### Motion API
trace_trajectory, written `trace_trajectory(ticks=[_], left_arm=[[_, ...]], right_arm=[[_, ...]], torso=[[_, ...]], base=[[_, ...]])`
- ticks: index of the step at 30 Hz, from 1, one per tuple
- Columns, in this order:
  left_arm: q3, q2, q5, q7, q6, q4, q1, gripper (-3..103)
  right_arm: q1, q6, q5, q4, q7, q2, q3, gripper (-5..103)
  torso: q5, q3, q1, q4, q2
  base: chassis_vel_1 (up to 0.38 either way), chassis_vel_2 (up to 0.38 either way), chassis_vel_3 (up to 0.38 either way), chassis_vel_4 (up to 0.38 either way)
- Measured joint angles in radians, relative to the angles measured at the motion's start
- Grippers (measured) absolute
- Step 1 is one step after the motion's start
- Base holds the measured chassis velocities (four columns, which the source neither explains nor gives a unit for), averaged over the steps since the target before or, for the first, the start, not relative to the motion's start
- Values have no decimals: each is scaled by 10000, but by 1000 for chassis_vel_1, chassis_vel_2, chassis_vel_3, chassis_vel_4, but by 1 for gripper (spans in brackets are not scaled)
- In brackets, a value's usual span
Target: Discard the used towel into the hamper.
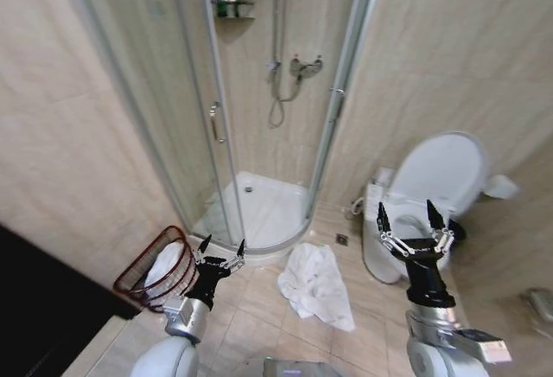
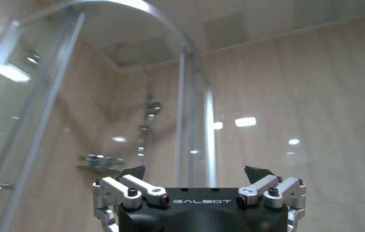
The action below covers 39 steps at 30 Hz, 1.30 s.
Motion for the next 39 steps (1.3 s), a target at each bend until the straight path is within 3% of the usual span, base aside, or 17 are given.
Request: trace_trajectory(ticks=[9,13,22,25,26,28,31,34,39], left_arm=[[1,-1,0,0,0,0,0,100],[0,0,0,0,0,0,1,100],[0,0,0,0,0,0,1,100],[0,-1,0,0,0,0,0,100],[0,-1,0,0,0,0,0,100],[0,0,0,0,0,0,1,100],[0,-1,0,0,0,0,0,100],[-1,0,0,0,0,0,1,100],[0,-1,0,0,0,0,1,100]], right_arm=[[-100,-469,-527,93,1015,52,-13,100],[-166,-1157,-1215,231,2375,65,-163,100],[-243,-1895,-1476,292,3468,39,-253,100],[-370,-2890,-1401,362,3685,-38,-180,100],[-342,-3359,-983,159,3746,-101,-246,100],[-302,-3609,-703,-185,3779,-129,-321,100],[-70,-3471,-709,-1388,3723,-111,-390,100],[309,-2446,-1801,-3544,3710,-10,-420,100],[150,-1747,-2437,-4929,3715,63,-551,100]], torso=[[2,0,0,-1,0],[2,0,0,3,0],[2,0,0,2,0],[0,0,0,0,0],[-2,0,0,1,0],[4,0,0,2,0],[1,0,0,2,0],[7,1,1,3,-1],[4,1,1,1,0]], base=[[-97,-103,-97,-111],[0,0,0,0],[0,0,0,0],[0,0,0,0],[0,0,0,0],[0,0,0,0],[0,0,0,0],[0,0,0,0],[0,0,0,0]])
